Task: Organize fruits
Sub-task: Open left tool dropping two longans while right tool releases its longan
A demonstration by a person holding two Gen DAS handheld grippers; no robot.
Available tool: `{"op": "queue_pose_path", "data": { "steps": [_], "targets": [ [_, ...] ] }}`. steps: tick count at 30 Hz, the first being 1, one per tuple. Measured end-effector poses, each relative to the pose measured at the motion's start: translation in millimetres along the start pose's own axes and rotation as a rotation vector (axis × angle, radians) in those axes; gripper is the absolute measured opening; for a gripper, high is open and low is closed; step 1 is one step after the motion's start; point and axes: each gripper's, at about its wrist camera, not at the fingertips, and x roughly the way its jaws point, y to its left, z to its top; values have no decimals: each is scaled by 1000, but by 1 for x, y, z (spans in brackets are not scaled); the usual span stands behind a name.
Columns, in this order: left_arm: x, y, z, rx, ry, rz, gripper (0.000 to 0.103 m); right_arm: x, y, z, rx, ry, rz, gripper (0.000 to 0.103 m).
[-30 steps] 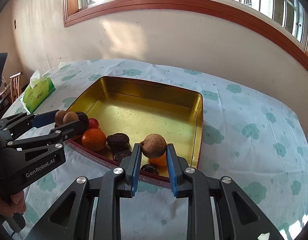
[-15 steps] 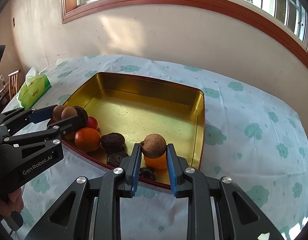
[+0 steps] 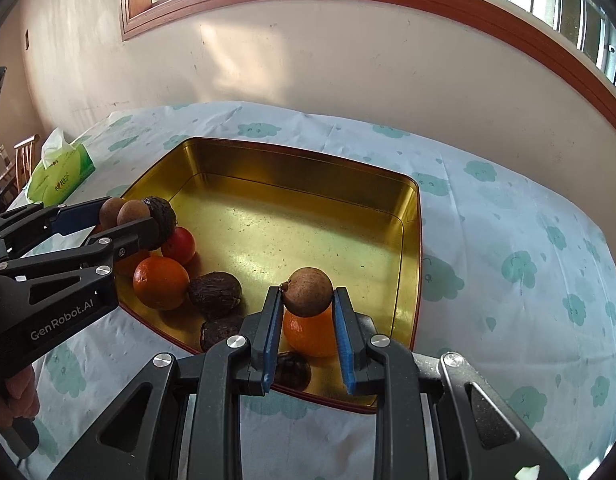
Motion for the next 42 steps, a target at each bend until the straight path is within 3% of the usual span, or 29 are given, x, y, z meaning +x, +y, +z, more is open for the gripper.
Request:
{"op": "queue_pose_path", "data": {
  "steps": [24, 42],
  "targets": [
    [9, 2, 16, 11, -13, -16, 48, 25, -5, 7, 5, 36, 2, 24],
    [20, 5, 4, 12, 27, 13, 49, 27, -3, 8, 7, 36, -10, 24]
  ]
}}
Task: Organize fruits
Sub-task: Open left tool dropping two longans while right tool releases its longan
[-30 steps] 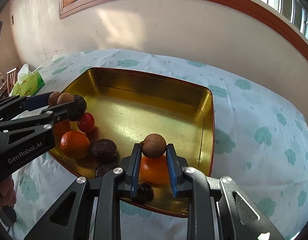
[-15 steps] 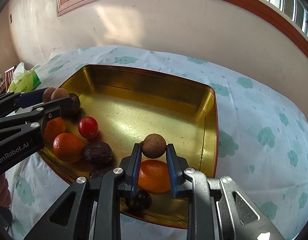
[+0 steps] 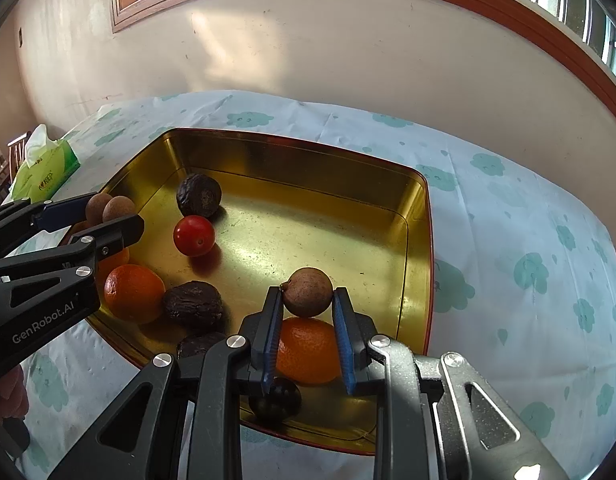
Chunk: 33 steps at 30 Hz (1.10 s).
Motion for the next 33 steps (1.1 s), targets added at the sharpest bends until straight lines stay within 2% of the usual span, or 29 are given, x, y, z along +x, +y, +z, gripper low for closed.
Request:
{"op": "queue_pose_path", "data": {
  "steps": [6, 14, 21, 29, 33],
  "targets": [
    [3, 1, -1, -4, 8, 7, 49, -1, -1, 0, 1, -3, -3, 25],
    [4, 0, -1, -3, 16, 10, 50, -5, -6, 0, 13, -13, -9, 36],
    [0, 0, -3, -9, 20, 18, 53, -10, -7, -2, 17, -17, -11, 41],
    [-11, -2, -3, -12, 13, 25, 55, -19, -6, -2, 21, -29, -30, 60],
    [-20, -1, -3, -28, 11, 30, 55, -27, -6, -1, 23, -41, -44, 62]
  ]
}}
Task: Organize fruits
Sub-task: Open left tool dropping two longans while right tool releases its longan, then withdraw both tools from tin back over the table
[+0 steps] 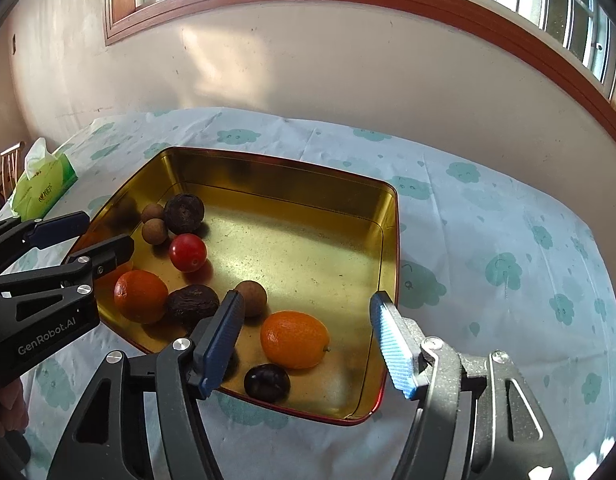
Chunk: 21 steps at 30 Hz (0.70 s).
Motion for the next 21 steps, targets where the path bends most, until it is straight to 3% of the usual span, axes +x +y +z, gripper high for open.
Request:
{"op": "queue_pose_path", "data": {
  "steps": [21],
  "targets": [
    [-74, 12, -42, -70, -12, 44, 56, -62, 15, -30, 53, 4, 31, 62]
  ]
}}
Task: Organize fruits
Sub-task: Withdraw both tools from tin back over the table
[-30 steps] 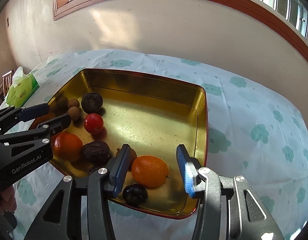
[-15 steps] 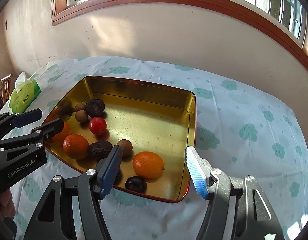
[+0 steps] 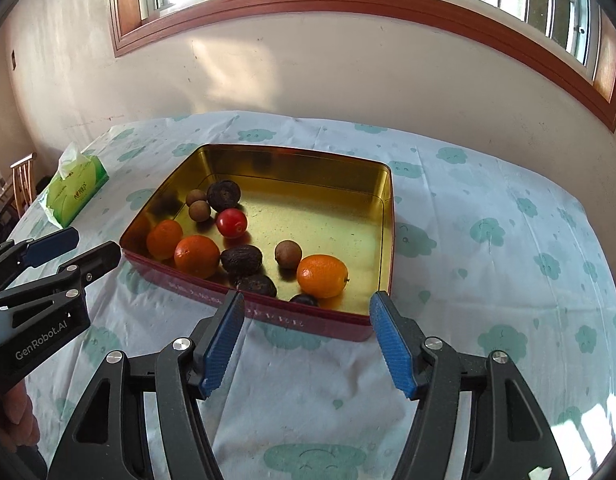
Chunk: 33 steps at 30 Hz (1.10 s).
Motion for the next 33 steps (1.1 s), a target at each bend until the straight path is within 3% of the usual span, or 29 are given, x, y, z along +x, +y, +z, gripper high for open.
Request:
{"op": "queue_pose_path", "data": {
  "steps": [6, 19, 33],
  "targets": [
    [-19, 1, -18, -13, -5, 39, 56, -15, 6, -17, 32, 11, 11, 62],
    [-27, 5, -50, -57, 35, 47, 56, -29, 11, -51, 63, 31, 6, 62],
    [-33, 1, -56, -45, 28, 42, 56, -34, 13, -59, 68, 29, -9, 62]
  ]
}}
